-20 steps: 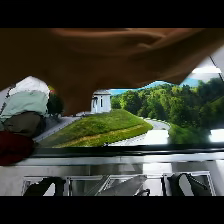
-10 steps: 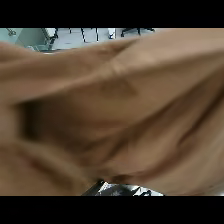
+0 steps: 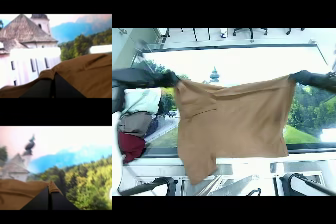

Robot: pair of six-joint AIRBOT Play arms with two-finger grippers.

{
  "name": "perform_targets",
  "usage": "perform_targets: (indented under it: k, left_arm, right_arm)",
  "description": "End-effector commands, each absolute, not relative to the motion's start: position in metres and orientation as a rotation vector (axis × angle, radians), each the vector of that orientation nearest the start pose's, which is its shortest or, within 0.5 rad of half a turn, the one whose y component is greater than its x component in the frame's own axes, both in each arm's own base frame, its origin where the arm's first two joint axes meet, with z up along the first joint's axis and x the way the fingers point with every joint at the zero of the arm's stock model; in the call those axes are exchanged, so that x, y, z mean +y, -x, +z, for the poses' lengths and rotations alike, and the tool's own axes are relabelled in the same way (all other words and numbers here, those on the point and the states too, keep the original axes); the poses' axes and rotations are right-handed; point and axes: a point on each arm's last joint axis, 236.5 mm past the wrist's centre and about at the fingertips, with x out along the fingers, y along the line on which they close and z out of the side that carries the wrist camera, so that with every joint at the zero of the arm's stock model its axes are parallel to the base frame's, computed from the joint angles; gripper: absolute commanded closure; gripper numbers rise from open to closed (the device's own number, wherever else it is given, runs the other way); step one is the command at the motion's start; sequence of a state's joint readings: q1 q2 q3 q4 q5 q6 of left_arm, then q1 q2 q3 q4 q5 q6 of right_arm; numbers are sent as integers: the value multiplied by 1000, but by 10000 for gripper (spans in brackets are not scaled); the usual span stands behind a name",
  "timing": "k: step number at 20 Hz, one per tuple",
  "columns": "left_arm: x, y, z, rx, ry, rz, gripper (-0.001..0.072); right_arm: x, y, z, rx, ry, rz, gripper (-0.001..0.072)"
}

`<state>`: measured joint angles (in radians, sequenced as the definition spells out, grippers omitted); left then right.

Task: Fold the shirts.

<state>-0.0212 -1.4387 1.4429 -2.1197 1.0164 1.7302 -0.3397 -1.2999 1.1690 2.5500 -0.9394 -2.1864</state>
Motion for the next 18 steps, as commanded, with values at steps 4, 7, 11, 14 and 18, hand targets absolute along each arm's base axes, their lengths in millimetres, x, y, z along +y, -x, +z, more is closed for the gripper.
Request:
perform_targets:
  k: [4,7,11,14,18]
  left_arm:
    - [-115,-570,-43,1119,416,-318,693]
    - [-117,-610,-6,1014,430,-328,693]
    - [-118,-615,30,964,437,-331,693]
    - [-119,-585,7,1077,451,-318,693]
    - [-84,-524,-23,1310,318,-147,693]
  right_arm:
    - [-22,-551,-44,875,-747,243,692]
    - [-25,-584,-14,827,-755,284,692]
    - [-26,-581,15,856,-676,343,692]
    - [-40,-545,-9,1034,-542,308,692]
    - [-67,-492,-38,1274,-362,227,692]
